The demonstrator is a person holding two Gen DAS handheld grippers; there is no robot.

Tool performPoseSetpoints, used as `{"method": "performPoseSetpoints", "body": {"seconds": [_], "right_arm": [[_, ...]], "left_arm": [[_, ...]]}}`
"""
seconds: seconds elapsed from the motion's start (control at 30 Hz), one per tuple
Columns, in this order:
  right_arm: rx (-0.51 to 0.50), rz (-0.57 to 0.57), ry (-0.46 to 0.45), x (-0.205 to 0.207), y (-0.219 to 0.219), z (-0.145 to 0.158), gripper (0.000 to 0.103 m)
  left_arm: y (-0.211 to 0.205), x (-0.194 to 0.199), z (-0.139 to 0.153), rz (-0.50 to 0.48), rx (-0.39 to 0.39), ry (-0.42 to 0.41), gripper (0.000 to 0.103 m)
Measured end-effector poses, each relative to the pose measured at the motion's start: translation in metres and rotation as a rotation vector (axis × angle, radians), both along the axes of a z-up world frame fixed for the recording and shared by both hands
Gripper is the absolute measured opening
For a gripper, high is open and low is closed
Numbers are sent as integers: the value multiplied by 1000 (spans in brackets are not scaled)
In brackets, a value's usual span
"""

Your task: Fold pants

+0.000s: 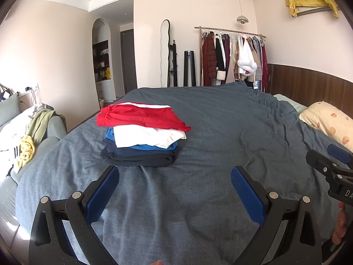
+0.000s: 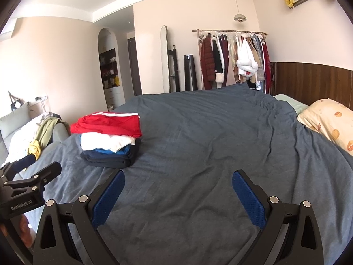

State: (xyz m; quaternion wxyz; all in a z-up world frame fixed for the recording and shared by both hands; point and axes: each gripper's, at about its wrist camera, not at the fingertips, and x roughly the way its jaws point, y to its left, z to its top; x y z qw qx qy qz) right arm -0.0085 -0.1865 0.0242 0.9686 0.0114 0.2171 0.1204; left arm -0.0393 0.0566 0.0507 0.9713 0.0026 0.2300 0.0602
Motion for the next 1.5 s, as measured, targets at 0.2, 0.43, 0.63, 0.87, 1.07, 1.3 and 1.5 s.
{"method": "performPoseSetpoints", "body": {"seconds": [0.2,0.43,0.63,0.87,1.07,1.3,1.5], "right_arm": [[-1,0,-1,-1,0,1,99],[-2,1,-2,-1,0,1,99],[-4,0,-1,-1,0,1,99],[-4,1,1,-2,0,1,99],[-8,2,1,-2,-2,1,99],[-7,2,1,-2,-3,1,99],[-9,5,5,-1,-5,-1,99]], "left_arm": [[0,-1,0,4,-1,-2,103],[-1,-1,1,-1,4,4,103],[0,0,1,-2,2,7,103],[0,0,-1,-1,4,10,103],[1,-1,-3,2,7,12,103],[6,-3,-5,12,4,11,103],[7,-2,-6,12,7,13,103]]}}
